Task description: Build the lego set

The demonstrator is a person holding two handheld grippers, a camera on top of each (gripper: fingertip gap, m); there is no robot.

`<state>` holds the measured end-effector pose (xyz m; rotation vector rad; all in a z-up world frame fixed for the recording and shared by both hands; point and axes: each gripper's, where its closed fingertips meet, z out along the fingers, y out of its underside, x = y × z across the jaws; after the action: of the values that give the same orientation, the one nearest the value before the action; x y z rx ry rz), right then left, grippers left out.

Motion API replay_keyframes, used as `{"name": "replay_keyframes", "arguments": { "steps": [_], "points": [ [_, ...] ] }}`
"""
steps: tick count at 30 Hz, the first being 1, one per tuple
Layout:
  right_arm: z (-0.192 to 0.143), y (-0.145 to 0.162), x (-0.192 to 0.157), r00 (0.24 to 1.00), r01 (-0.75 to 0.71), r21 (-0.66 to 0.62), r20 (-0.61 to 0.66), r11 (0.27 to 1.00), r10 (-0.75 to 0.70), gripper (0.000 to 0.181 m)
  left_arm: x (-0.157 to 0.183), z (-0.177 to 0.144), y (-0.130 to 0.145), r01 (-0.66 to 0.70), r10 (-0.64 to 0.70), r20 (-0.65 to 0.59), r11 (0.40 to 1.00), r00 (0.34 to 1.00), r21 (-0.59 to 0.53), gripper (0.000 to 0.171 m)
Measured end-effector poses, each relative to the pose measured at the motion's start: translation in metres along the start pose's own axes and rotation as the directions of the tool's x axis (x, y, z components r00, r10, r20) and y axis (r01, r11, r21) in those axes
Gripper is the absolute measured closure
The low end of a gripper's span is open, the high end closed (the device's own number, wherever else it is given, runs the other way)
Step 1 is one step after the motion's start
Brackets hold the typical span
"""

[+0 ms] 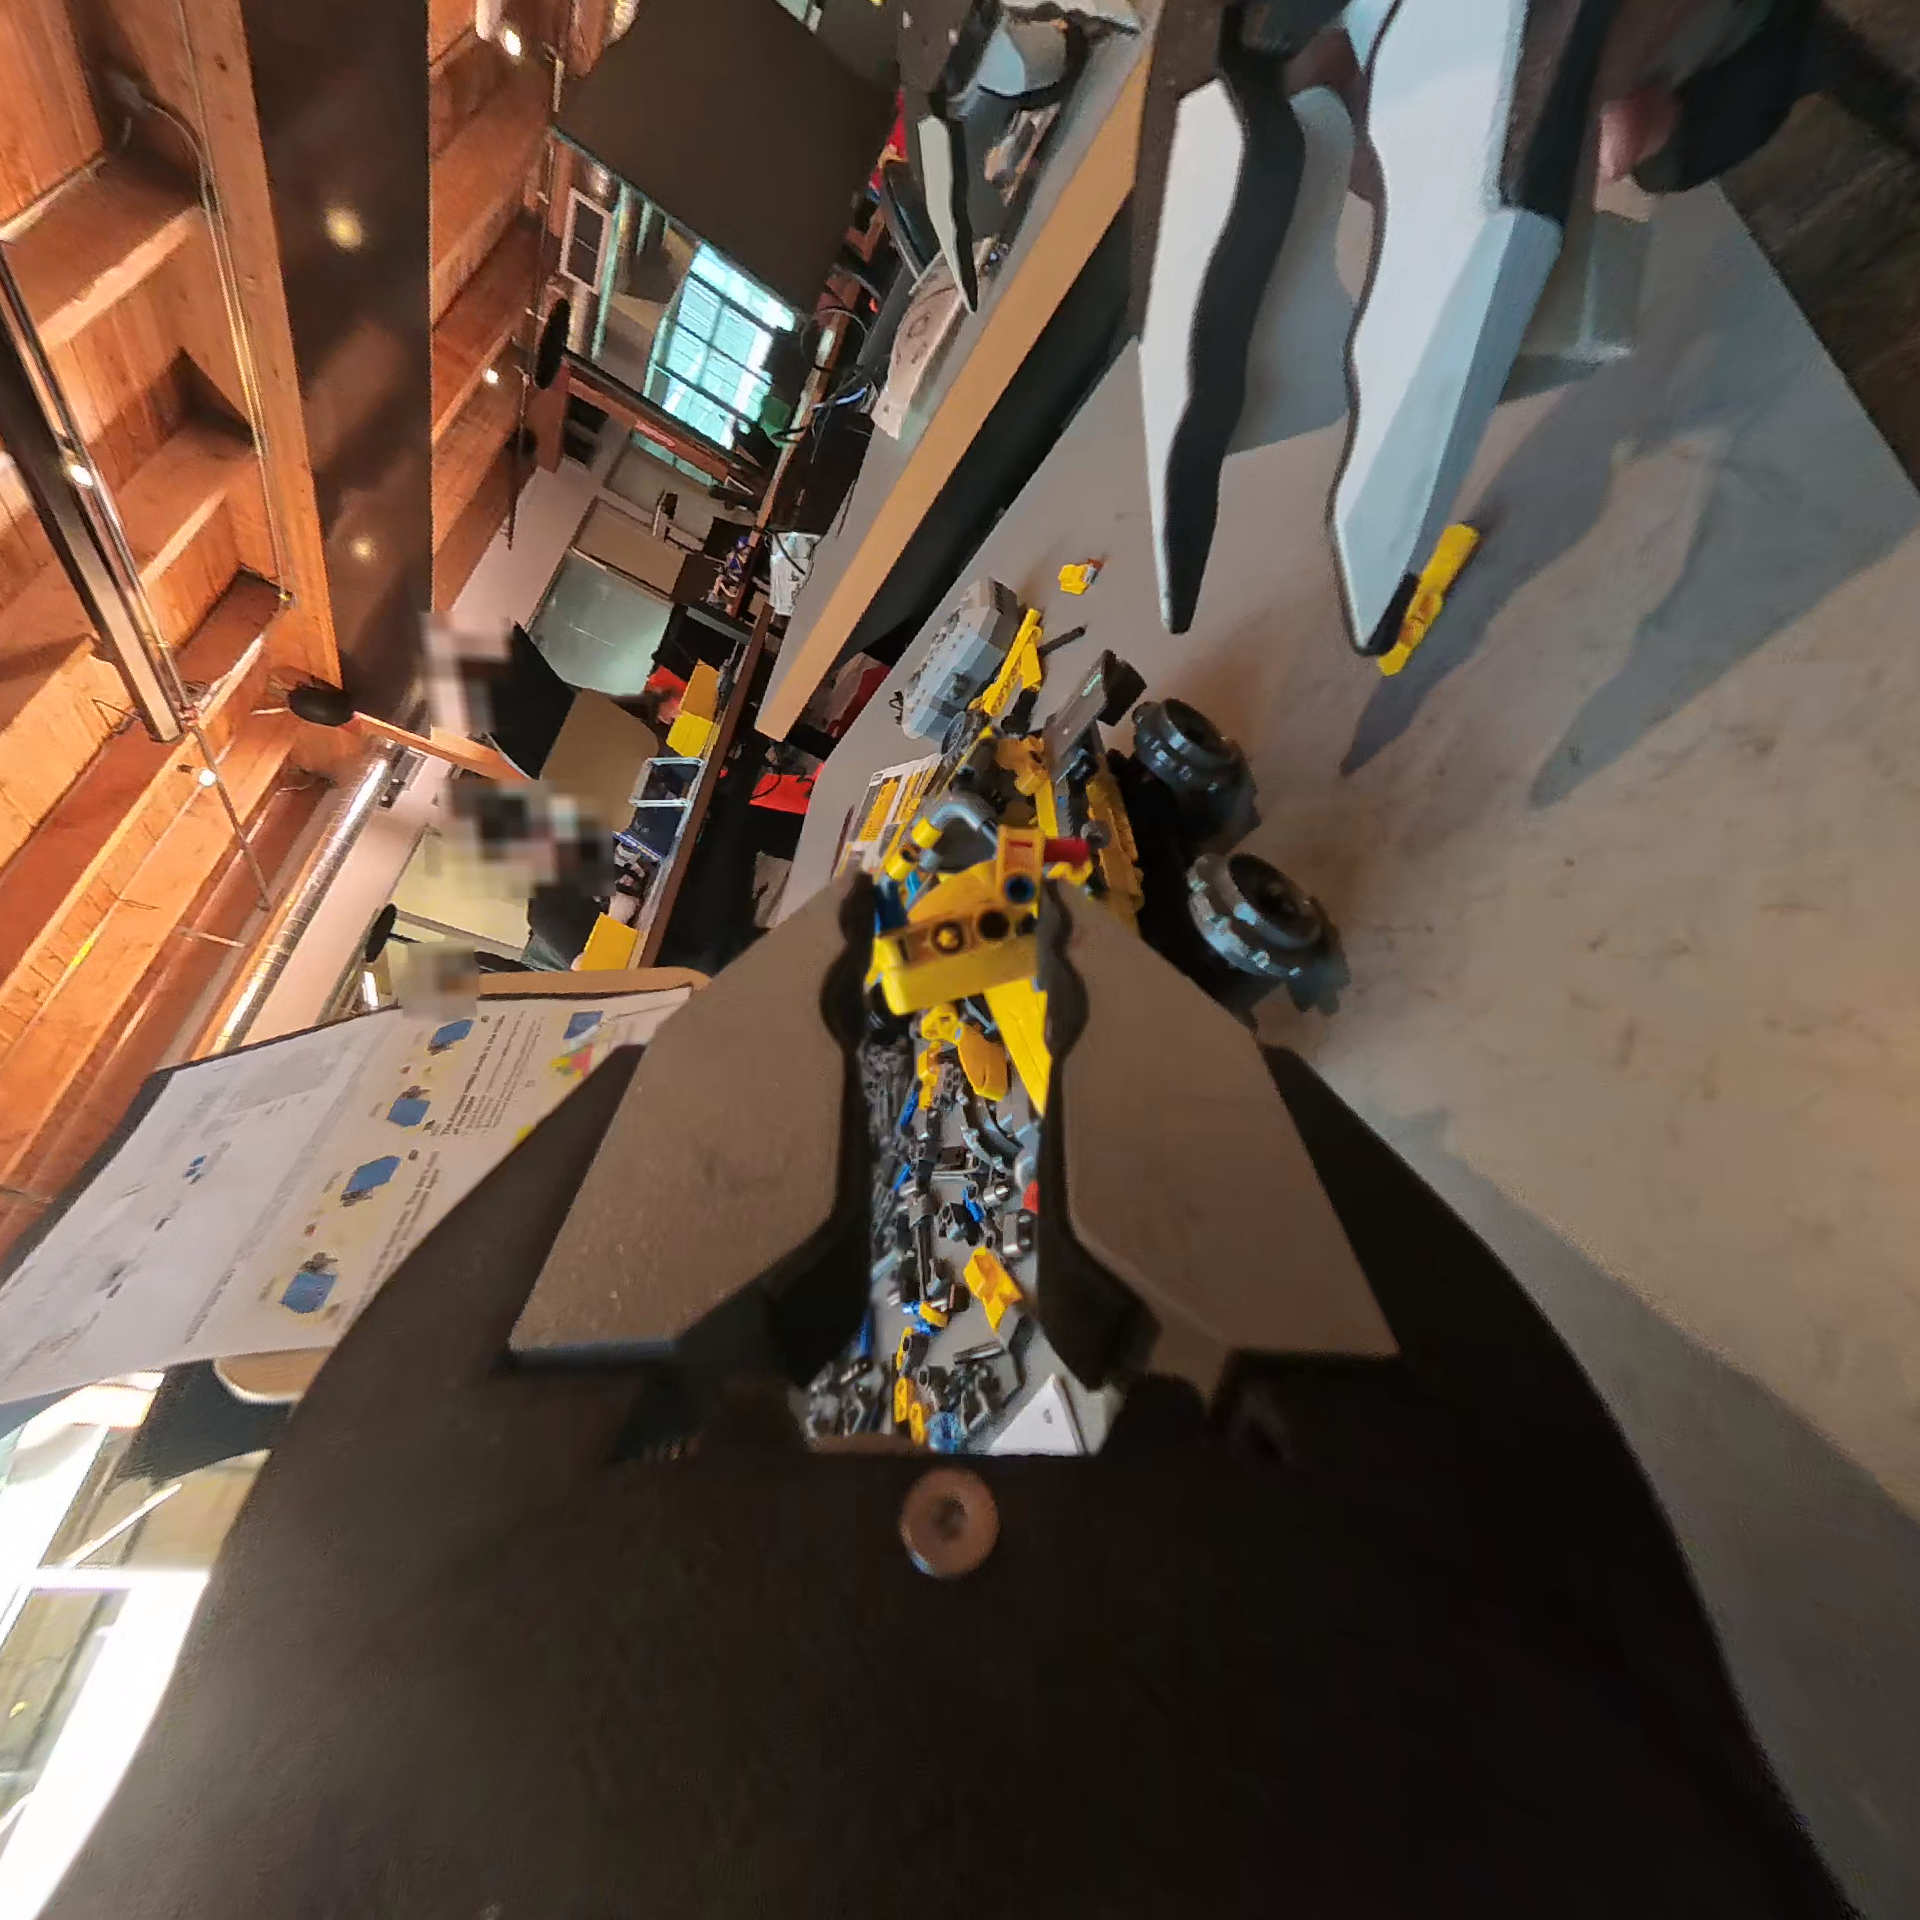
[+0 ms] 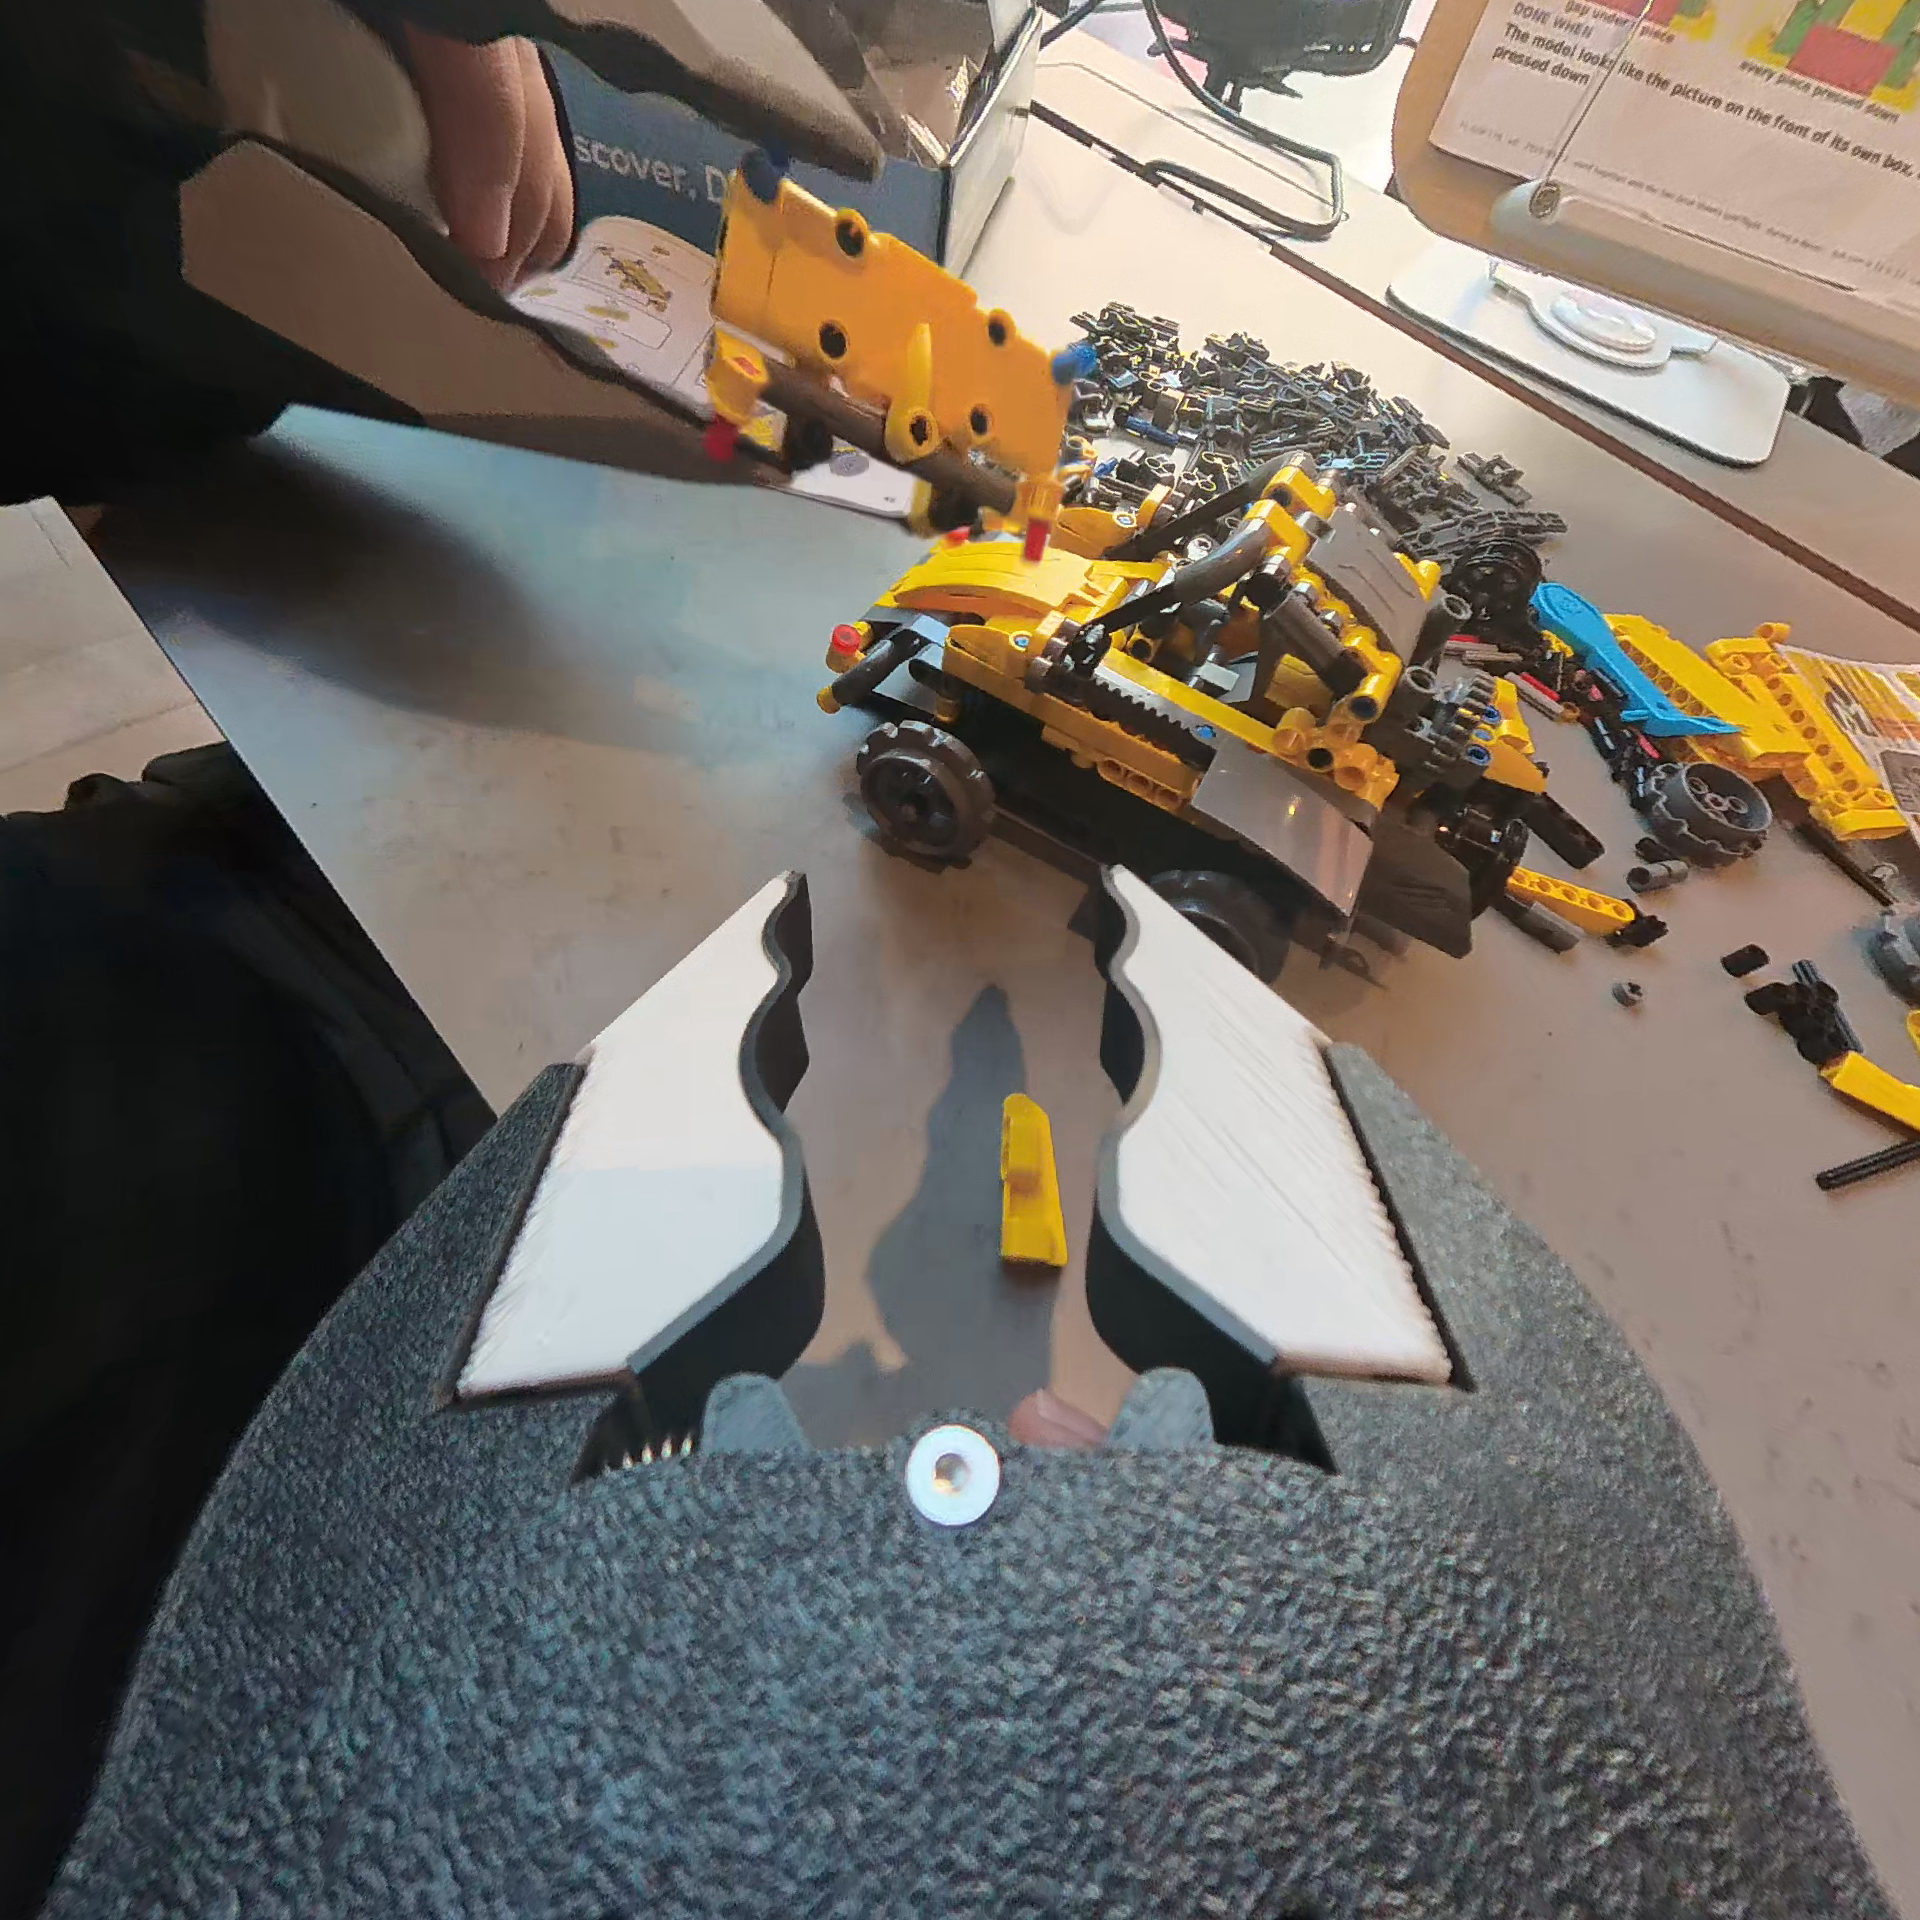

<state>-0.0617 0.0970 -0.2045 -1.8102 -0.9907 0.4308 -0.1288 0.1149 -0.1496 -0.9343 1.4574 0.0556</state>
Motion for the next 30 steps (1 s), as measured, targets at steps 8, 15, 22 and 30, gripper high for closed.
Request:
{"name": "replay_keyframes", "arguments": {
  "steps": [8, 15, 22, 30],
  "points": [
    [0.002, 0.000, -0.007, 0.999, 0.027, -0.014, 0.022, 1.000, -0.027, 0.126, 0.029, 0.005, 0.010, 0.088, -0.092, -0.145, 0.996, 0.985, -0.032, 0.144],
    [0.008, -0.004, -0.013, 0.998, 0.036, -0.004, 0.047, 0.999, -0.036, 0.127, 0.020, -0.005, 0.012, 0.164, -0.165, -0.143, 0.986, 0.976, -0.021, 0.144],
    [0.014, -0.021, -0.024, 0.994, 0.073, -0.002, 0.081, 0.997, -0.072, 0.126, 0.009, -0.012, -0.001, 0.200, -0.194, -0.134, 0.979, 0.972, 0.028, 0.145],
    [0.009, -0.054, -0.036, 0.990, 0.094, 0.093, 0.093, 0.991, -0.103, 0.121, -0.022, -0.029, -0.033, 0.407, -0.384, -0.158, 0.899, 0.910, 0.159, 0.145]
  ]
}}
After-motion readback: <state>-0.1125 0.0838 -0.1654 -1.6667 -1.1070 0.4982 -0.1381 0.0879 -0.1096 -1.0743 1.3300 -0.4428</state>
